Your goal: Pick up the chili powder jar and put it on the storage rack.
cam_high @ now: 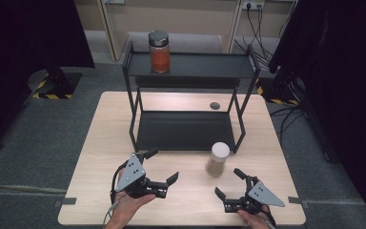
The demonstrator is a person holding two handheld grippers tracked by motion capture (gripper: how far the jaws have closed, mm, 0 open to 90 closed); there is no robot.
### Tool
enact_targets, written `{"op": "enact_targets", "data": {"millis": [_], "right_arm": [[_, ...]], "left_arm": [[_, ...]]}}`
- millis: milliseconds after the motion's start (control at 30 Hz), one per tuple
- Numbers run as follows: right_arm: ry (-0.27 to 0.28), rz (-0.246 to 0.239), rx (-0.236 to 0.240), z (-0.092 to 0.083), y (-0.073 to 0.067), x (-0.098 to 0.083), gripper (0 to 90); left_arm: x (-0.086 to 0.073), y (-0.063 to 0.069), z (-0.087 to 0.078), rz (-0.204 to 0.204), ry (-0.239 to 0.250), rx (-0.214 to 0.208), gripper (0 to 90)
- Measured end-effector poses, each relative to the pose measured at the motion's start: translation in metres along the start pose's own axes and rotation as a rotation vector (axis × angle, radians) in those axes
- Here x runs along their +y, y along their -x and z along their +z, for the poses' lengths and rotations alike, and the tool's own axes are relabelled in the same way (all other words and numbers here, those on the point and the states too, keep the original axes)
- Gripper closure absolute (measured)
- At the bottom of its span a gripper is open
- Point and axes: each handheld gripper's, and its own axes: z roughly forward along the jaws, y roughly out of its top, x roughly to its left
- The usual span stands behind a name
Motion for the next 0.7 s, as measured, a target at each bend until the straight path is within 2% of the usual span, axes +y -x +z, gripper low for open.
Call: {"op": "enact_targets", "data": {"millis": [600,700], "right_arm": [[-0.003,0.001,-0.004,0.001,0.001,-0.001,1.0],[-0.006,0.002,-0.004,0.001,0.000,-0.001,1.0]], "left_arm": [[-0.036,0.003,-0.005,-0.028,-0.017,-0.030,1.2],[-0.040,0.005,-0.006,-0.014,-0.017,-0.032,1.2]]}}
